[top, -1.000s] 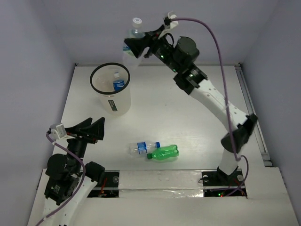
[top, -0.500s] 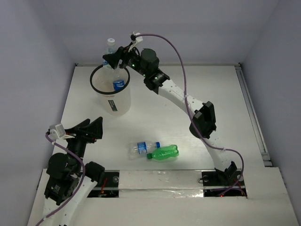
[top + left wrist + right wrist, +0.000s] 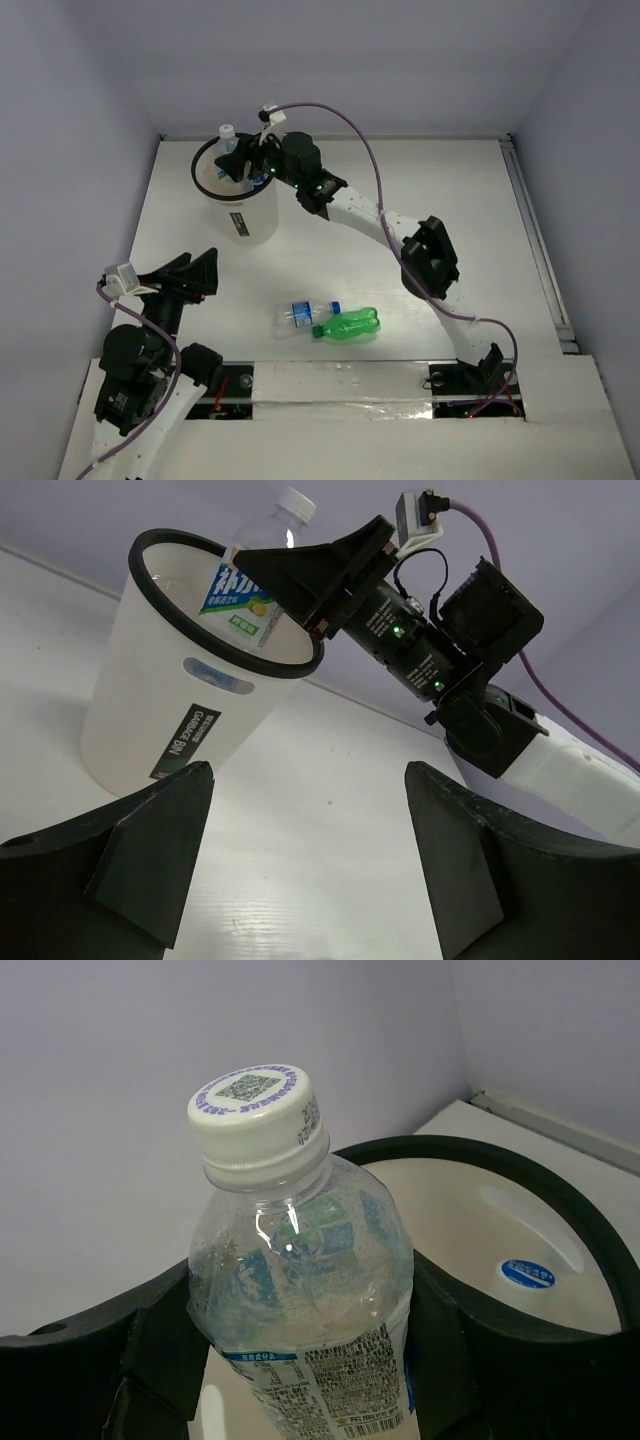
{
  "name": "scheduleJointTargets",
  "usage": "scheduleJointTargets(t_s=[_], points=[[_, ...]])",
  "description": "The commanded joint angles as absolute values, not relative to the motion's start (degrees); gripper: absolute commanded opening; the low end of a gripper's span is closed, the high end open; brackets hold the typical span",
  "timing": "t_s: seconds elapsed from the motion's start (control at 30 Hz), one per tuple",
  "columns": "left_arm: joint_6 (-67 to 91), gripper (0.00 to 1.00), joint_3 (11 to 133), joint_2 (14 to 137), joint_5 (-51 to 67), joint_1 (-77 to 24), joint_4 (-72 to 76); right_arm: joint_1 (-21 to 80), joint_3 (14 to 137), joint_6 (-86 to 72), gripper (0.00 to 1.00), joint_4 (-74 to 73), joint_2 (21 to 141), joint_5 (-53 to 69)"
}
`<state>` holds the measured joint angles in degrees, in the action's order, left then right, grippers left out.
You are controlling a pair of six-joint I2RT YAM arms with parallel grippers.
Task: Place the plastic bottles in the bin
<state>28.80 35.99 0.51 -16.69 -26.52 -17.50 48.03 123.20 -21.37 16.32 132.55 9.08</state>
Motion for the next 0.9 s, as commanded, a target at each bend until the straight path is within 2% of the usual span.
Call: scheduleJointTargets(t_s=[0.0, 0.1, 0.27, 0.47, 0.6, 0.67, 0.73, 0.77, 0.83, 0.87], points=[[29.00, 0.74, 36.56, -4.31, -17.05, -26.63, -16.00, 48.16, 123.05, -20.04, 0.68, 19.52, 126.57, 5.46], [29.00, 0.74, 36.56, -3.96, -17.14, -26.63, -16.00, 48.16, 123.48, -19.51, 0.80, 17.58, 126.30, 3.79], [29.00, 0.74, 36.65, -3.25, -17.31, -26.63, -16.08, 48.16, 124.81, -20.04, 0.90, 15.29, 124.81, 3.08], [29.00, 0.74, 36.74, -1.94, -17.23, -26.63, -16.00, 48.16, 126.29, -18.11, 0.94, 12.40, 121.73, 1.58], [27.86, 0.74, 36.47, -0.71, -15.39, -26.63, -15.12, 48.16, 121.84, -16.79, 0.94, 13.44, 117.44, 0.27], [27.08, 0.73, 36.56, 2.52, -14.16, -26.63, -14.68, 48.16, 119.63, -16.18, 0.92, 13.71, 115.24, -1.65], [26.02, 0.72, 36.48, 4.91, -9.77, -26.63, -13.11, 48.16, 117.60, -14.60, 0.86, 11.62, 111.82, -4.82], [25.58, 0.70, 36.56, 7.88, -8.19, -26.63, -12.66, 48.16, 116.81, -13.98, 0.76, 10.64, 110.49, -5.79], [24.53, 0.65, 36.83, 12.80, -2.59, -26.63, -11.35, 48.16, 112.10, -12.40, 0.63, 9.15, 105.42, -8.17], [24.26, 0.62, 36.91, 14.75, -0.90, -26.63, -10.99, 48.16, 109.45, -12.13, 0.53, 9.23, 103.21, -8.96]])
